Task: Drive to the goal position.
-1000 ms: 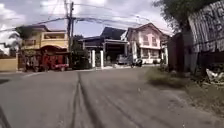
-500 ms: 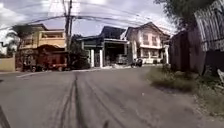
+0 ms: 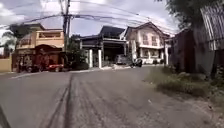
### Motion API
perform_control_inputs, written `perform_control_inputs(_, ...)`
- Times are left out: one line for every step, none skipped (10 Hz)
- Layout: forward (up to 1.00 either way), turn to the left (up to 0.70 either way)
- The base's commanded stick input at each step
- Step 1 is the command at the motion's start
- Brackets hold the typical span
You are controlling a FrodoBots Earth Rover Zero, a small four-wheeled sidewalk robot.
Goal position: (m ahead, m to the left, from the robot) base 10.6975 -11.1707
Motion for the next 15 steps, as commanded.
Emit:
perform_control_inputs(0.7, 0.0)
perform_control_inputs(0.7, 0.0)
perform_control_inputs(0.7, 0.0)
perform_control_inputs(0.7, 0.0)
perform_control_inputs(0.7, 0.0)
perform_control_inputs(0.7, 0.0)
perform_control_inputs(0.7, 0.0)
perform_control_inputs(0.7, 0.0)
perform_control_inputs(0.7, 0.0)
perform_control_inputs(0.7, 0.0)
perform_control_inputs(0.7, 0.0)
perform_control_inputs(0.7, 0.0)
perform_control_inputs(0.7, 0.0)
perform_control_inputs(0.7, 0.0)
perform_control_inputs(0.7, 0.0)
